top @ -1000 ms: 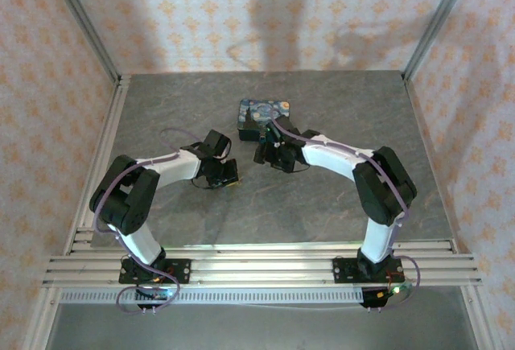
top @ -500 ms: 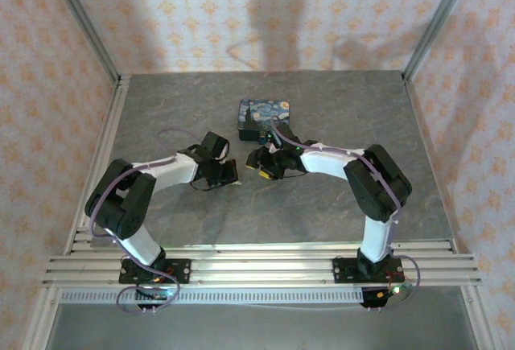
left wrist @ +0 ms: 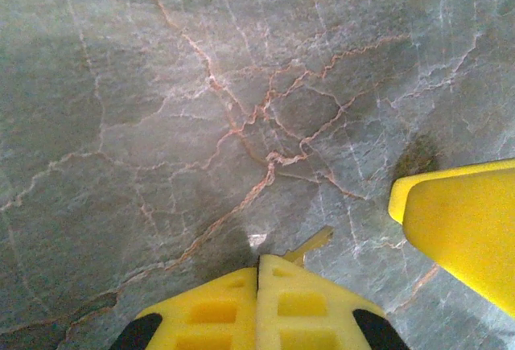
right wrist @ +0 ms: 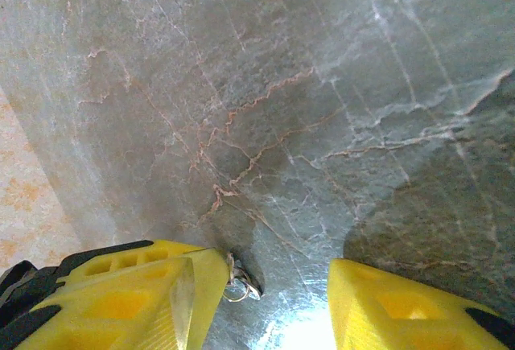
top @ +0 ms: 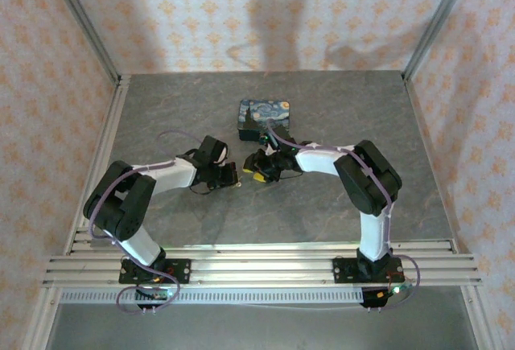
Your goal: Unlock the padlock with the key
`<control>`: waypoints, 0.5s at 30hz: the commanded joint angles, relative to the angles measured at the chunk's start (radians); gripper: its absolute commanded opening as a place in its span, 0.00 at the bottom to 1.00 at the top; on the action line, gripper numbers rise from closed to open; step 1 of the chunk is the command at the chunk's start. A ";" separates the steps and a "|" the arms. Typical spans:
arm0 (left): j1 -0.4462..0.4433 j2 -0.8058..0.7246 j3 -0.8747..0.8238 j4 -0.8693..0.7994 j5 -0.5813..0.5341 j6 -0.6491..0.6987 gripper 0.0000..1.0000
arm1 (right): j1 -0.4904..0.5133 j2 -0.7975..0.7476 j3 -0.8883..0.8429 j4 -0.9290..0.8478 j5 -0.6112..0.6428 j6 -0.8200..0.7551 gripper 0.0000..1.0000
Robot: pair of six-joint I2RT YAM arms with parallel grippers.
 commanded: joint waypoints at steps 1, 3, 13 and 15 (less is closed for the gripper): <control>-0.008 -0.036 -0.022 0.048 0.001 0.034 0.00 | 0.005 0.011 0.018 0.021 -0.017 0.029 0.48; -0.008 -0.041 -0.032 0.066 0.005 0.037 0.00 | 0.005 0.009 0.018 0.027 -0.021 0.035 0.47; -0.008 -0.056 -0.051 0.110 0.018 0.056 0.00 | 0.005 0.012 0.028 0.047 -0.043 0.059 0.47; -0.008 -0.060 -0.053 0.113 0.020 0.058 0.00 | 0.005 0.010 0.027 0.047 -0.042 0.063 0.47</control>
